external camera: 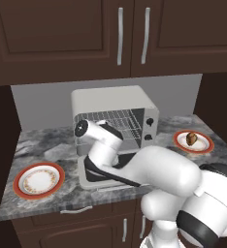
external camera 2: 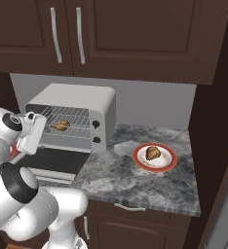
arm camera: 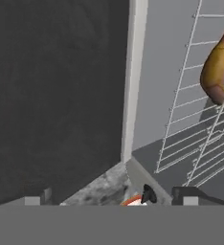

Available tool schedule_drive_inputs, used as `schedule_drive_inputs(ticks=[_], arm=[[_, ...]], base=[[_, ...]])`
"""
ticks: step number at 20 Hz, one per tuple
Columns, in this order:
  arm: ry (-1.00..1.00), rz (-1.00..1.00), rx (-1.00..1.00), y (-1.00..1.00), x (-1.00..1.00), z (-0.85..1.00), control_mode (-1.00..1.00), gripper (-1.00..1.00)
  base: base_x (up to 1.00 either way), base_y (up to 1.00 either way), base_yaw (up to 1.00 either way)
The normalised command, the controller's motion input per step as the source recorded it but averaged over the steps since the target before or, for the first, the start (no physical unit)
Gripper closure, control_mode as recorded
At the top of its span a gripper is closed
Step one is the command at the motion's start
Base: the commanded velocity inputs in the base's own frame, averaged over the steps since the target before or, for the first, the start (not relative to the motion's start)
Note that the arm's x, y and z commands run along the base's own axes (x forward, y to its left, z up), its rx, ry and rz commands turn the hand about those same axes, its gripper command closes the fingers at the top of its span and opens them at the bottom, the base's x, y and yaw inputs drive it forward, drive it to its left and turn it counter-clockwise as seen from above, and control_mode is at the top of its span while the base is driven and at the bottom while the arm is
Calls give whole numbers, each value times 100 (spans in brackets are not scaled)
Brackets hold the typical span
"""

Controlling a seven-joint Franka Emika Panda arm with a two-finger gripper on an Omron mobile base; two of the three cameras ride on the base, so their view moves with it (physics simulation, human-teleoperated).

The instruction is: Open the toaster oven door. Place the bread on the top rack in the toaster oven and place the chicken drumstick on the bottom rack.

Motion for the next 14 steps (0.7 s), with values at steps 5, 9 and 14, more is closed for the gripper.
schedule_drive_inputs(ticks=[5, 9, 14], arm=[[14, 36, -32, -21, 0, 5, -100, -100], [-1, 12, -21, -17, -2, 6, -100, -100], [-1, 1, -17, -19, 9, 3, -100, -100]], base=[[0, 0, 0], [0, 0, 0], [0, 0, 0]])
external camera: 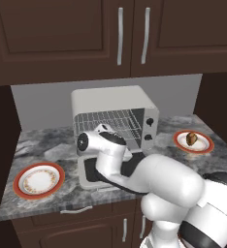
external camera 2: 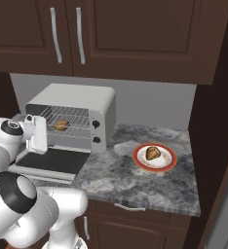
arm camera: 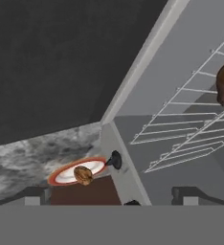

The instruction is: Open the toaster oven door. Place the bread on the top rack in the toaster oven and place the chicken drumstick on the bottom rack.

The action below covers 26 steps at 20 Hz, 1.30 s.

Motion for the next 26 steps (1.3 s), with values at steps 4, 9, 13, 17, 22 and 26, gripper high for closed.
schedule_drive_inputs(ticks=[4, 9, 13, 17, 22, 26], arm=[[0, 0, -13, -16, 15, 10, -100, -100], [0, 0, -5, -5, 21, 10, -100, -100], [0, 7, 0, 0, 26, 3, -100, -100], [0, 13, 0, 0, 23, 0, -100, -100], [0, 17, -1, 0, 32, -10, -100, -100], [0, 16, -3, 0, 26, -12, -100, -100]], base=[[0, 0, 0], [0, 0, 0], [0, 0, 0], [0, 0, 0], [0, 0, 0], [0, 0, 0]])
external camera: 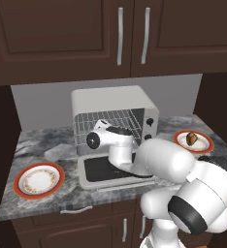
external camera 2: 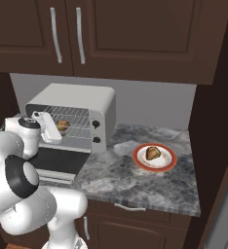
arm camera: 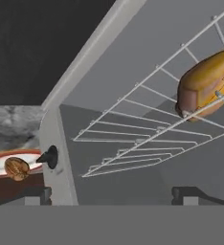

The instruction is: Open the toaster oven door. Place the bread on the top rack in the toaster oven and place the chicken drumstick on the bottom rack.

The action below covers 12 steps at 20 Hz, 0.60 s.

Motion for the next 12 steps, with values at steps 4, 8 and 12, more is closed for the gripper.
schedule_drive_inputs(ticks=[4, 8, 12], arm=[[0, 12, -4, 0, 10, -16, -100, -100], [0, 6, -1, 0, 2, -17, -100, -100], [-2, 0, 0, 3, 9, -7, -100, -100]], base=[[0, 0, 0], [0, 0, 0], [0, 0, 0]])
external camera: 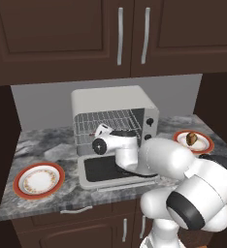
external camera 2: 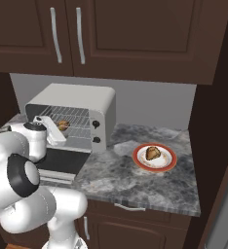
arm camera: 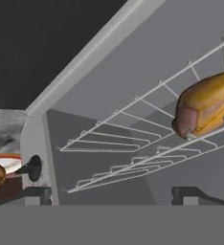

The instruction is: Open the toaster oven door. Place the bread on the top rack in the toaster oven and place the chicken drumstick on the bottom rack.

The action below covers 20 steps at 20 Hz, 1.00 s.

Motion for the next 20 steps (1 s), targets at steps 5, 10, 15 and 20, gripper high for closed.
schedule_drive_inputs(ticks=[5, 10, 15, 20], arm=[[-2, 0, 0, 0, 14, -1, -100, -100], [-1, 0, 0, 0, 15, -3, -100, -100], [-1, 0, 0, 0, 26, 0, -100, -100], [0, 0, 0, 0, 18, -10, -100, -100]], base=[[0, 0, 0], [0, 0, 0], [0, 0, 0], [0, 0, 0]])
